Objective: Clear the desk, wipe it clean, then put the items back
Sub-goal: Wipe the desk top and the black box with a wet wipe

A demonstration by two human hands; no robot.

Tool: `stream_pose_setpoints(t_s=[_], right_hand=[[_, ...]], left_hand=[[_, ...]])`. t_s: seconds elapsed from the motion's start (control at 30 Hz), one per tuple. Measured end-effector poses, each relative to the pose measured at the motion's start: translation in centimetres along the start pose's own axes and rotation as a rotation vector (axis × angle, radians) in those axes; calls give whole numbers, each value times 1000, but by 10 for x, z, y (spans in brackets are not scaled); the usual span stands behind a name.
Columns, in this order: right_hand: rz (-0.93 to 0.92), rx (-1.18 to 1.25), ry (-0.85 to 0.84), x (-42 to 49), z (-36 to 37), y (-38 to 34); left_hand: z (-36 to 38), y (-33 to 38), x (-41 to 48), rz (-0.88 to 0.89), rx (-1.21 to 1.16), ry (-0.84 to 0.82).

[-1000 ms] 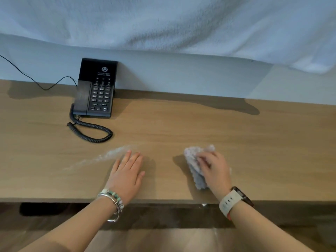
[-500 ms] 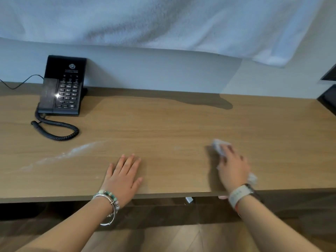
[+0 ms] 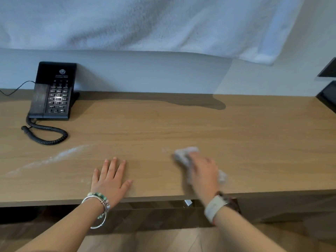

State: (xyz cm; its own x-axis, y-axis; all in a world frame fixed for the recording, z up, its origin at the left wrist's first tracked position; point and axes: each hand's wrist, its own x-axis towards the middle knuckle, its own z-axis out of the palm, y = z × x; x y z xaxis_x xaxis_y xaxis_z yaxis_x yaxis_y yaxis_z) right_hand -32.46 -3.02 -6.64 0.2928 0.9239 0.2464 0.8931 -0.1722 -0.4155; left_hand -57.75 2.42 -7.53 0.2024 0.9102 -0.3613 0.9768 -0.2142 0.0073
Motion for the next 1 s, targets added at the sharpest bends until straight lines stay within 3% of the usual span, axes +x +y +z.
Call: stream_pose_setpoints(t_s=[0.07, 0.13, 0.2, 0.3, 0.37, 0.43, 0.47, 0.53, 0.6, 0.67, 0.73, 0.8, 0.87, 1.0], right_hand=[[321, -114, -119, 12, -25, 45], [424, -256, -251, 12, -36, 60], [237, -321, -347, 4, -22, 38], [-140, -225, -499, -22, -1, -23], [-389, -149, -450, -39, 6, -48], [-465, 13, -431, -32, 6, -44], [-396, 96, -449, -21, 3, -35], [-159, 146, -248, 7, -2, -1], [175, -42, -68, 34, -18, 46], [423, -293, -231, 43, -33, 78], [474, -360, -362, 43, -29, 80], [350, -349, -364, 43, -10, 53], [114, -311, -367, 36, 12, 10], [-370, -13, -526, 4, 31, -49]], left_hand=[[0, 1, 0, -6, 26, -5], [-1, 1, 0, -8, 27, -11], [-2, 2, 1, -8, 26, -30], [-5, 2, 2, -4, 21, -81], [-7, 1, 2, -5, 25, -104], [-9, 2, 2, -5, 25, -115], [-9, 2, 2, -4, 30, -116], [-9, 2, 2, -3, 34, -111], [-8, 2, 2, -2, 31, -116], [-7, 1, 1, -2, 37, -115], [-6, 1, 2, -5, 45, -106], [-7, 1, 3, -5, 60, -103], [-6, 2, 3, 0, 55, -117], [-8, 3, 1, 0, 68, -124]])
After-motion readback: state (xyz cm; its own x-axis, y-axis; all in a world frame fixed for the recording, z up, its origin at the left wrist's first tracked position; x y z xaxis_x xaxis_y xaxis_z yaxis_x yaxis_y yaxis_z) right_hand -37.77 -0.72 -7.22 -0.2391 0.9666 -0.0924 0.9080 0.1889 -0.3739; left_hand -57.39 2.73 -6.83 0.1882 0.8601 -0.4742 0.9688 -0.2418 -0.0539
